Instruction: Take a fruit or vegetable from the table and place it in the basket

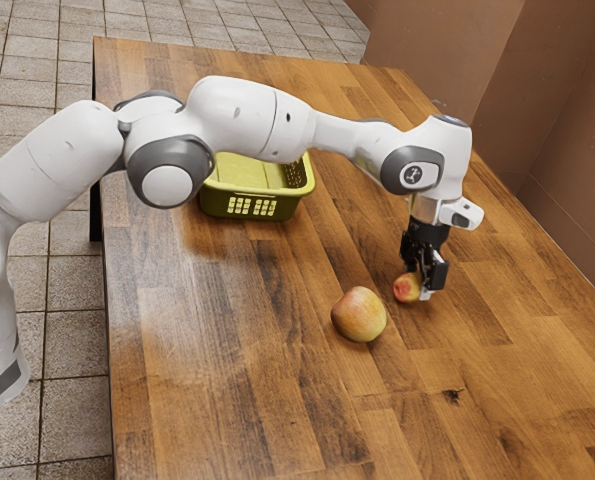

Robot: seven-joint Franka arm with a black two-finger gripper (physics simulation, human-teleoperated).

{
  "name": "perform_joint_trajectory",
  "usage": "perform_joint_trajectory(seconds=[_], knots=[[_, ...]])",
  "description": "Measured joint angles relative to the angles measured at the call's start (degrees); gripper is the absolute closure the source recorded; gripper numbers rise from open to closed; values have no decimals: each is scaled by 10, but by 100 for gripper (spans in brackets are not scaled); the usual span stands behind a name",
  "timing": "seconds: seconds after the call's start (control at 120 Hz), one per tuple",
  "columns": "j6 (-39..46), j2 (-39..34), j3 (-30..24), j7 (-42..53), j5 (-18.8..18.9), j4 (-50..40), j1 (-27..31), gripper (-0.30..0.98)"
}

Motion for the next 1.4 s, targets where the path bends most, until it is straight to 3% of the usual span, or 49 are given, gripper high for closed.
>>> perform_joint_trajectory(seconds=[0.35,0.75,1.4], knots=[[-5,-14,17,19,1,5,0,35],[-49,-118,78,43,13,-11,-1,32],[-85,-327,142,70,59,-227,-2,33]])
